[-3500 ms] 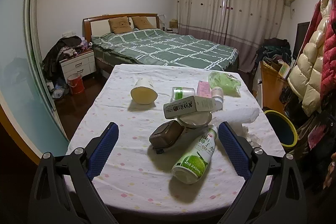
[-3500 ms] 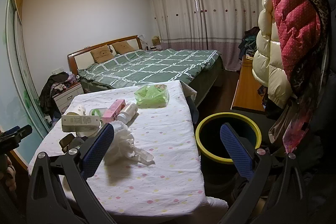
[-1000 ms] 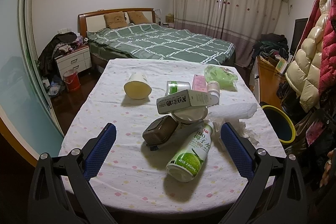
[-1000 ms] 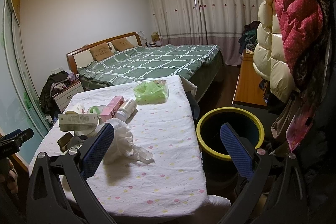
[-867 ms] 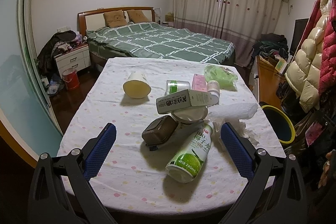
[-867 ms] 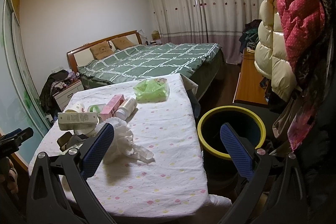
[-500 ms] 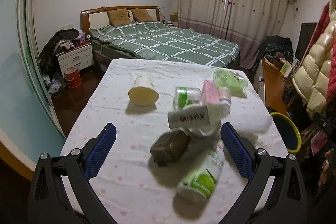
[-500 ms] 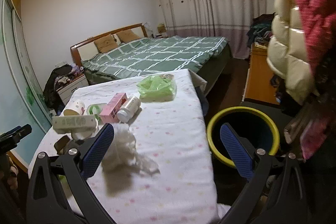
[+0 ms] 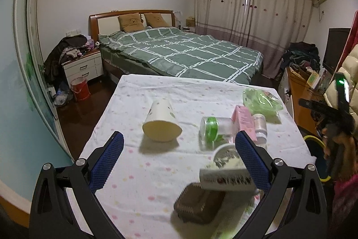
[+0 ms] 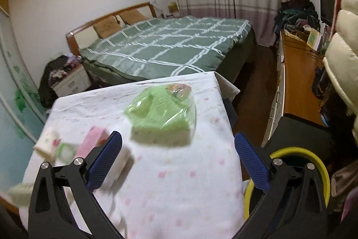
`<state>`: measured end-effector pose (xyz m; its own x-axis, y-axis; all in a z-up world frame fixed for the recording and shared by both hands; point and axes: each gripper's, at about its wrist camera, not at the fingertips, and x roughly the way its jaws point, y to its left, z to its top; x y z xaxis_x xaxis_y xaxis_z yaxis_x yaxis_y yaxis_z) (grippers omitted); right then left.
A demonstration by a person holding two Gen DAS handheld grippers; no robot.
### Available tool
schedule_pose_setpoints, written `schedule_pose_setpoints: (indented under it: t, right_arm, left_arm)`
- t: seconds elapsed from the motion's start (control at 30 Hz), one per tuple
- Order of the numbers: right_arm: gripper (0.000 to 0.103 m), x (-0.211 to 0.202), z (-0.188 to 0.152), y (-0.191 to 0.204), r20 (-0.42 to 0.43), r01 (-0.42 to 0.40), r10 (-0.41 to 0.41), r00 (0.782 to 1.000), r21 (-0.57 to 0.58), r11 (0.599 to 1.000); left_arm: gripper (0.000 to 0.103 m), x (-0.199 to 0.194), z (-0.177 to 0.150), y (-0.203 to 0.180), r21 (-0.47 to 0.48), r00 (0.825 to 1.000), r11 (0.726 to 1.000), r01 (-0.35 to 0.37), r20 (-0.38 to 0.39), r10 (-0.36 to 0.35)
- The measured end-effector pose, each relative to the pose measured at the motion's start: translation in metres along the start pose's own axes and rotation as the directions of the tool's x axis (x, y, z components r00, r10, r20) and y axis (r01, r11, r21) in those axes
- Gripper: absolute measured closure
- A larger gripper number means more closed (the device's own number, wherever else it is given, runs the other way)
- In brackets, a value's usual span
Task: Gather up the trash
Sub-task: 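Reach the right tool to the green plastic bag and close on it, then carry the green bag with the right tool into the yellow-rimmed bin and release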
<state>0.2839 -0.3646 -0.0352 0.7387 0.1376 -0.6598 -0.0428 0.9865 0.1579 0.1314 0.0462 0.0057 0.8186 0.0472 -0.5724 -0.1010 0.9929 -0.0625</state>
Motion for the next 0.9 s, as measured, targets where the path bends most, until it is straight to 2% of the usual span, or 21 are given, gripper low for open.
schedule_pose_setpoints:
  t: [0.07, 0.33, 0.43, 0.5, 0.57, 0.67, 0.9]
  right_arm:
    - [0.025, 0.023, 0.009, -0.002, -0.039, 0.001, -0.001, 0.999, 0.012, 1.000]
    - [0.052, 0.089, 0.024, -0.006, -0.150, 0.047, -0.042, 0.988, 0.027, 0.999]
    - [0.058, 0.105, 0.027, -0.009, -0.178, 0.049, -0.040, 0.983, 0.046, 0.998]
    - [0.070, 0.114, 0.027, -0.011, -0.204, 0.045, -0.031, 0.979, 0.064, 0.997]
    - [0.088, 0.118, 0.027, -0.014, -0.216, 0.044, -0.026, 0.976, 0.077, 0.996]
    - [0.095, 0.113, 0.027, -0.019, -0.204, 0.024, -0.001, 0.979, 0.111, 0.994]
    - [0.097, 0.057, 0.027, -0.029, -0.111, -0.016, 0.032, 0.993, 0.146, 0.989]
  left_arm:
    - [0.005, 0.008, 0.004, 0.001, 0.004, 1.000, 1.000, -0.006, -0.004, 0.006]
    - [0.005, 0.029, 0.011, 0.010, 0.000, 1.000, 1.000, -0.006, -0.022, 0.006]
    - [0.005, 0.033, 0.011, 0.008, 0.009, 1.000, 1.000, -0.003, -0.024, 0.003]
    - [0.005, 0.034, 0.009, 0.006, 0.013, 1.000, 1.000, 0.003, -0.026, -0.003]
    - [0.005, 0.034, 0.008, 0.003, 0.021, 1.000, 1.000, 0.009, -0.027, -0.009]
    - [0.005, 0.030, 0.006, -0.003, 0.037, 1.000, 0.999, 0.009, -0.024, -0.008]
    - [0.005, 0.010, 0.002, -0.015, 0.059, 0.999, 0.998, 0.032, 0.000, -0.032]
